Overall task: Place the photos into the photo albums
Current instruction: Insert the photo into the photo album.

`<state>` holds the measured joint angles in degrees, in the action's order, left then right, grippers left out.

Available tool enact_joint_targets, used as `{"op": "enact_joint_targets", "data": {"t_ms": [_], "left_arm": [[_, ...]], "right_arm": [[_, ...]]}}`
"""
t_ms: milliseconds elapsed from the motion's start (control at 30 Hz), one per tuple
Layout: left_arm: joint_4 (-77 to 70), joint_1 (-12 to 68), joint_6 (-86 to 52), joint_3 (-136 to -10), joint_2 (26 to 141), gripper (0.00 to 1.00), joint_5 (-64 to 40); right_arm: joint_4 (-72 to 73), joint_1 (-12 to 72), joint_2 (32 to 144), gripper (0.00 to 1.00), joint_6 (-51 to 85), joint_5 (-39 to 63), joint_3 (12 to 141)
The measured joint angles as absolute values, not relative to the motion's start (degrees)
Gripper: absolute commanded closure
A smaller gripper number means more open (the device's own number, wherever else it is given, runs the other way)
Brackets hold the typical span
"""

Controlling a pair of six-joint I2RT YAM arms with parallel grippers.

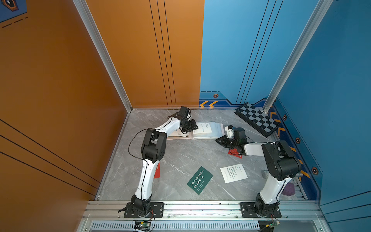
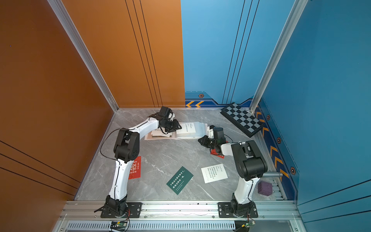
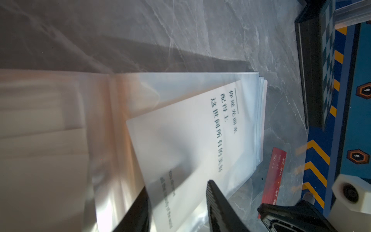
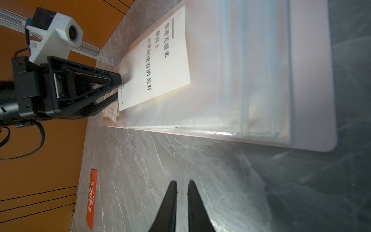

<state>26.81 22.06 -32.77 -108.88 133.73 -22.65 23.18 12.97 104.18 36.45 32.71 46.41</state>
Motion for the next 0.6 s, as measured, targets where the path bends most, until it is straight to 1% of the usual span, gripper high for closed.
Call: {"op": "enact_joint_targets", "data": {"t_ms": [67, 300, 433, 600], "left_arm": [[28.88, 22.68, -31.86, -110.85, 134.63, 0.49, -20.95], [36.6, 25.69, -26.46, -115.77, 134.72, 0.48, -11.86], [39.31, 27.11, -23.66, -116.05, 134.69, 0.48, -6.74], [41.91, 27.55, -21.8, -116.05, 134.02, 0.48, -2.92]], "right_arm": [[23.18, 12.97, 104.18, 0.85, 36.45, 32.71, 46.41], [23.18, 13.13, 104.18, 0.85, 36.47, 32.71, 46.41], [23.18, 13.17, 104.18, 0.85, 36.47, 32.71, 46.41], [23.18, 13.17, 104.18, 0.86, 36.47, 32.73, 46.41]]}}
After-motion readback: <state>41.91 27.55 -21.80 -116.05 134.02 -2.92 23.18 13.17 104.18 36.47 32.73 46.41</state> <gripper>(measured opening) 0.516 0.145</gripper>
